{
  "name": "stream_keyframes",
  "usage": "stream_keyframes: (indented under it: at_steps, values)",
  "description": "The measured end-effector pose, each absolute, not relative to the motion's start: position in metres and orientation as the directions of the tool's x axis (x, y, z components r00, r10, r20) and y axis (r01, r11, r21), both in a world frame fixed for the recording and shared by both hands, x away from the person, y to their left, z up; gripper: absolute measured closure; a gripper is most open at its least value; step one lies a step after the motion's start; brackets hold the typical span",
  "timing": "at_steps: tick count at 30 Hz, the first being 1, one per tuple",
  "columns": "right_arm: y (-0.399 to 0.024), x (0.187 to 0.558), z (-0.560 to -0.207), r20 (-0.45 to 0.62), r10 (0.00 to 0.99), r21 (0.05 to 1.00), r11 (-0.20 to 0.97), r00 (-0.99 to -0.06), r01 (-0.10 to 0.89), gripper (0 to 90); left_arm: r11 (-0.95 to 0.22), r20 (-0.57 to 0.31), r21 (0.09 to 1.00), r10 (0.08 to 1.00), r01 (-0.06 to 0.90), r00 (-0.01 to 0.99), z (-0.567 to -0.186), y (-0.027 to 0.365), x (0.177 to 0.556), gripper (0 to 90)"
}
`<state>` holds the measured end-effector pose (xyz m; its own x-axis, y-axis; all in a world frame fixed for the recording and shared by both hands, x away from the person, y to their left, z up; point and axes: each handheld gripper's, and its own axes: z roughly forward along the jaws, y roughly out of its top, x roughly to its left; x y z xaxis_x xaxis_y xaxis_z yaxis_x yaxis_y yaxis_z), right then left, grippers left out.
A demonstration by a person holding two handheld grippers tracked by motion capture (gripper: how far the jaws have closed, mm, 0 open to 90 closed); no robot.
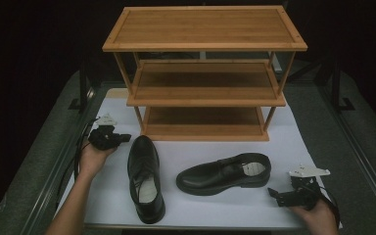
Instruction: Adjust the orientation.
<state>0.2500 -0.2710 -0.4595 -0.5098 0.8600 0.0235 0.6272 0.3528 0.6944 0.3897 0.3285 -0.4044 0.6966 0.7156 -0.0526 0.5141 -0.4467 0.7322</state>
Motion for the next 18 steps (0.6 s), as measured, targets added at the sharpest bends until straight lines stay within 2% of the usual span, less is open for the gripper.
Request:
stream_keyframes:
  at_steps: [18]
  values:
    - [-0.271,0.25,-0.459,0.024,0.861,0.692,0.353,-0.509,0.629,0.0,-0.457,-0.097,0.72,0.679,0.523,0.728,-0.422,0.336,0.273,90.0]
